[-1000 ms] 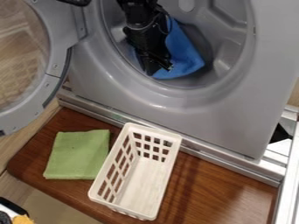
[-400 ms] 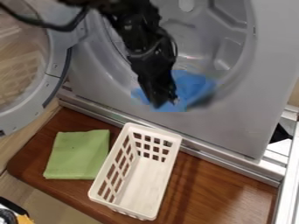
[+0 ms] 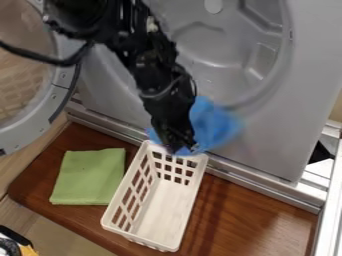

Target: Take the blue cloth and put it in the white basket

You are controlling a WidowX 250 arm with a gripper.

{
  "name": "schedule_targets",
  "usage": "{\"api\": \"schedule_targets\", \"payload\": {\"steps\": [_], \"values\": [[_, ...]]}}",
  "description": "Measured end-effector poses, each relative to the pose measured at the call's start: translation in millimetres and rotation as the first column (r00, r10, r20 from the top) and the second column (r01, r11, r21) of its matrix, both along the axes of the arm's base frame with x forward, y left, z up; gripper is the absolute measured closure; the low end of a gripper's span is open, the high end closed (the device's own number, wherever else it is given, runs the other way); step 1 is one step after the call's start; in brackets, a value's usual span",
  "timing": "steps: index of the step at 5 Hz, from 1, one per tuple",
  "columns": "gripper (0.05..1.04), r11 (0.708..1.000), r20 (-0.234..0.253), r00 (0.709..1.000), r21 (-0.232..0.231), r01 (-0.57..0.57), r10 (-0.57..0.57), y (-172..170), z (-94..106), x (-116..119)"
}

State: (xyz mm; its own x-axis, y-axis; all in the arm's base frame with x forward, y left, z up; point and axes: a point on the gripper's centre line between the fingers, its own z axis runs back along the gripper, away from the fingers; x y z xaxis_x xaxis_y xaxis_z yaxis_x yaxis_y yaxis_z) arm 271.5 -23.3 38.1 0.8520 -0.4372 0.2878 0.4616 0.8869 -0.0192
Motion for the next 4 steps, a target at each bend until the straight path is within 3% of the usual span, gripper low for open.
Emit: {"api": "schedule_targets", "payload": {"steps": [3, 4], "values": [[1.02, 0.999, -0.086, 0.996, -0.037, -0.028, 0.025, -6.0, -42.8, -24.8], [1.02, 0.999, -0.111, 0.994, -0.021, -0.027, 0.024, -3.7, -56.9, -28.4]]}}
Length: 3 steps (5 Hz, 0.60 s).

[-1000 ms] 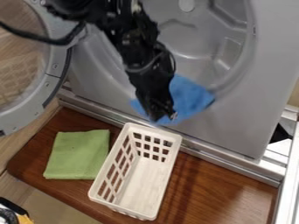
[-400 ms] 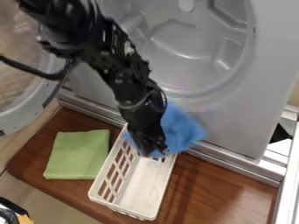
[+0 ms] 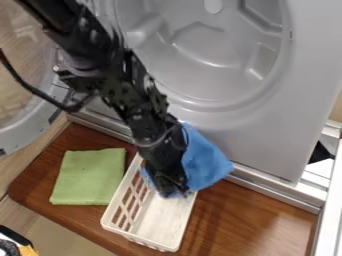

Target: Take the blue cloth and put it in the white basket

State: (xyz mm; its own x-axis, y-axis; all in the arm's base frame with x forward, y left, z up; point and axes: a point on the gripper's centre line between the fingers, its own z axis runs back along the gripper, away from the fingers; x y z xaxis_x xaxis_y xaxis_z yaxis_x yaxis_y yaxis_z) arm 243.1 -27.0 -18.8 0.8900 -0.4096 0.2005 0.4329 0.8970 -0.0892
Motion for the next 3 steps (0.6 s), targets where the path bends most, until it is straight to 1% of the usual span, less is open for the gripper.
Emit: {"api": "schedule_targets", "payload": {"steps": [1, 2, 3], "values": [[1.02, 1.0, -0.024, 1.0, 0.016, -0.009, 0.009, 3.3, -17.2, -1.6], [1.02, 0.999, -0.049, 0.999, 0.041, -0.016, 0.018, 7.3, -26.5, 0.5], [0.995, 0.998, -0.076, 0.996, 0.057, -0.038, 0.043, 10.1, -33.5, -0.8]]}}
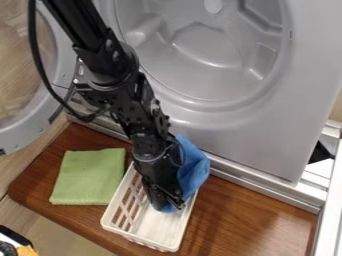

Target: Take the blue cloth and put it in the white basket

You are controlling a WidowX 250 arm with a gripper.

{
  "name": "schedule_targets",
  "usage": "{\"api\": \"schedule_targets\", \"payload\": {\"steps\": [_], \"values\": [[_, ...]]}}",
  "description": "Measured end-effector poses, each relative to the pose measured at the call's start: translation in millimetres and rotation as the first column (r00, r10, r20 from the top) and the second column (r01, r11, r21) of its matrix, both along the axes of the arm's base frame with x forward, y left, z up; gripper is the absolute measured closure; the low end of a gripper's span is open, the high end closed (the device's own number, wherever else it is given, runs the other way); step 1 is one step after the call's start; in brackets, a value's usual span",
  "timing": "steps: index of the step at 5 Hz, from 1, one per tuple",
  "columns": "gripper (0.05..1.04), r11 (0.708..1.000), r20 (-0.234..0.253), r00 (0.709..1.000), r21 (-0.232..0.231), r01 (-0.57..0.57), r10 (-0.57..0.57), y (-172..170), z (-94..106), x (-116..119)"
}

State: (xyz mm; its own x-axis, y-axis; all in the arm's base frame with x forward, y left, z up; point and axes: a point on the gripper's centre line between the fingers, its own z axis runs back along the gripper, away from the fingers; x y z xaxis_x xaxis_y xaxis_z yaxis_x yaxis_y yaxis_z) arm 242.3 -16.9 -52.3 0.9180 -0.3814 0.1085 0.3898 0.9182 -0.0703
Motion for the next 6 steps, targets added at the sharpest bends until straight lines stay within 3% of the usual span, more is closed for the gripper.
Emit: {"api": "schedule_targets", "payload": {"steps": [1, 2, 3, 4, 5, 6], "values": [[0.831, 1.0, -0.021, 1.0, -0.005, 0.005, -0.005, -0.9, 1.8, 0.7], [0.553, 1.0, -0.028, 1.0, -0.004, 0.01, -0.01, -1.1, 2.8, 1.0], [0.243, 1.0, -0.002, 1.0, -0.004, 0.019, -0.019, -1.6, 10.5, 5.1], [0.073, 0.998, 0.004, 0.998, 0.003, 0.059, -0.059, -5.4, 25.7, 9.1], [0.076, 0.997, 0.015, 0.997, 0.011, 0.075, -0.075, -5.2, 46.6, 11.0], [0.083, 0.994, 0.055, 0.993, 0.033, 0.104, -0.106, -5.2, 75.4, 14.4]]}}
